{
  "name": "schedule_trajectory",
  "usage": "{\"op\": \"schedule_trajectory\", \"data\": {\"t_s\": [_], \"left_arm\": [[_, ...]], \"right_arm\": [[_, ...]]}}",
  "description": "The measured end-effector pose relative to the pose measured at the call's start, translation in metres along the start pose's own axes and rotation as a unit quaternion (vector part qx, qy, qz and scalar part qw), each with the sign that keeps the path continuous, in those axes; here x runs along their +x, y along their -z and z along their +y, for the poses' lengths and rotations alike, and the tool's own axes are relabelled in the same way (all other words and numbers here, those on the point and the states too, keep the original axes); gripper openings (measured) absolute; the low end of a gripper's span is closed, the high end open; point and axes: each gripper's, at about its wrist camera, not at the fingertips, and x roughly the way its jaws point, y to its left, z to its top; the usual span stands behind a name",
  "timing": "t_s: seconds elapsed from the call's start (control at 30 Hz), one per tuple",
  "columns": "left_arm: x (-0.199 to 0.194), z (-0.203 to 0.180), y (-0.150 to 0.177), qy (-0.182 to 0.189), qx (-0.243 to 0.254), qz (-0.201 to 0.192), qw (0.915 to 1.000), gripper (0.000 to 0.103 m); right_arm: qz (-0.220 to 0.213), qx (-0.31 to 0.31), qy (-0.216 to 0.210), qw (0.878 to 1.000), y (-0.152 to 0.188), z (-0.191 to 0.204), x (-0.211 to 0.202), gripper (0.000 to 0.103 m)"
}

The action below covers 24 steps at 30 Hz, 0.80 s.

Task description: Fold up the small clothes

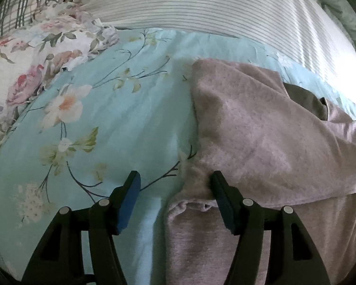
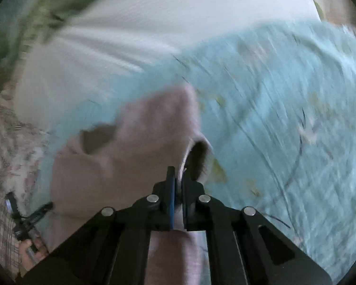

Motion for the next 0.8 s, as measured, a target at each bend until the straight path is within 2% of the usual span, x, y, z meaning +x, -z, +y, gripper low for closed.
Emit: {"op": "schedule_trajectory", "data": {"t_s": [0.03,0.07,0.2,0.27,0.4,0.5,0.53,0.67,0.8], "left_arm": [[0.0,0.0,0.0,-0.002,-0.002,-0.001,1.0,0.063],[-0.001,0.002,0.0,-0.005,-0.005,-0.002,1.0,0.063],[-0.005,0.002,0.0,-0.022,-0.002,-0.007,0.9997,0.063],[-0.011,0.003,0.001,-0.021,0.001,-0.005,0.9998,0.063],[-0.038,0.01,0.01,0.011,0.006,-0.007,0.9999,0.061],[-0.06,0.016,0.03,0.048,0.018,-0.002,0.9987,0.066],[-0.068,0.019,0.039,0.058,0.02,0.001,0.9981,0.066],[-0.091,0.034,0.079,0.09,0.017,0.022,0.9955,0.071],[-0.109,0.052,0.119,0.137,0.002,0.052,0.9892,0.071]], "right_arm": [[-0.012,-0.005,-0.013,1.0,-0.001,0.005,-0.004,0.006],[-0.01,-0.011,-0.008,1.0,-0.001,0.007,-0.004,0.006],[0.058,-0.001,0.057,0.997,0.009,-0.021,0.021,0.008],[0.071,0.022,0.053,0.996,0.013,-0.033,0.018,0.012],[0.04,0.046,0.017,0.998,0.019,-0.035,-0.025,0.022],[0.029,0.043,-0.015,0.999,0.028,-0.027,-0.054,0.046],[0.029,0.039,-0.026,0.998,0.034,-0.025,-0.063,0.05],[0.047,0.02,-0.043,0.998,0.064,-0.02,-0.094,0.05],[0.089,0.007,-0.057,0.994,0.103,-0.023,-0.116,0.05]]}}
